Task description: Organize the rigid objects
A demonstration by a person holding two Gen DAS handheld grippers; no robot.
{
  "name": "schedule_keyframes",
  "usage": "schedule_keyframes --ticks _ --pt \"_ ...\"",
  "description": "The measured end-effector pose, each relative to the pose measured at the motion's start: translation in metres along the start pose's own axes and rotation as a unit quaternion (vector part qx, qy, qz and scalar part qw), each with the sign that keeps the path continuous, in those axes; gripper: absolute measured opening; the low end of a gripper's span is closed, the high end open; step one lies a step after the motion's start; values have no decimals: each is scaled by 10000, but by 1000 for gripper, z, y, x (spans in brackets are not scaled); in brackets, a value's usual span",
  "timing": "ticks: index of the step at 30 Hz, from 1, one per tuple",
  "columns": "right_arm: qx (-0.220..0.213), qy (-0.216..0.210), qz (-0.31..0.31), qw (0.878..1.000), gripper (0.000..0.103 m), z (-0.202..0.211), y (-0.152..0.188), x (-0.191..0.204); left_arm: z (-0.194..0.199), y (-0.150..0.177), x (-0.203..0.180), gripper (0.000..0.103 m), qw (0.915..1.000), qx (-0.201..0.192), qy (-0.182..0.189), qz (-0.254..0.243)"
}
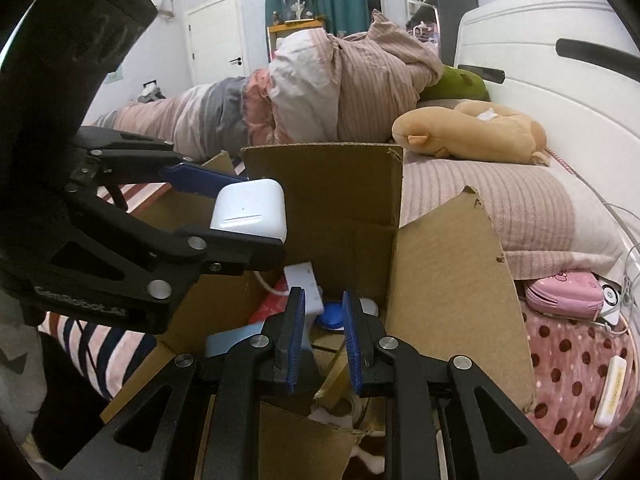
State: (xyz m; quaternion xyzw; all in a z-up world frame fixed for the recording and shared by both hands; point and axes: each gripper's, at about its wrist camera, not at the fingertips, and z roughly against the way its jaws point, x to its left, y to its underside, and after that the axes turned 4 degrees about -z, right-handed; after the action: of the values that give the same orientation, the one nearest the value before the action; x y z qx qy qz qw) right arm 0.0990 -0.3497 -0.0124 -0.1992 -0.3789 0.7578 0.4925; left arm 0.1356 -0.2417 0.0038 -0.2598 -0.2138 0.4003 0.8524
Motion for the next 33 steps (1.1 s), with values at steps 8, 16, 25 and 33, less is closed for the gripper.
schedule_keyframes --ticks 8,16,25,33 --pt "36 26 -30 10000 15 0 0 0 0 4 2 54 10000 -30 -35 -42" --pt "93 90 -9 9999 15 -1 -2 0 13 7 7 59 9999 -157 -27 22" --pt "37 -26 -47 10000 30 9 -14 2 67 29 24 78 9946 -761 -249 656" --pt "-632 -557 160 9963 63 45 -40 17 129 65 36 96 9719 -1437 -1054 1539"
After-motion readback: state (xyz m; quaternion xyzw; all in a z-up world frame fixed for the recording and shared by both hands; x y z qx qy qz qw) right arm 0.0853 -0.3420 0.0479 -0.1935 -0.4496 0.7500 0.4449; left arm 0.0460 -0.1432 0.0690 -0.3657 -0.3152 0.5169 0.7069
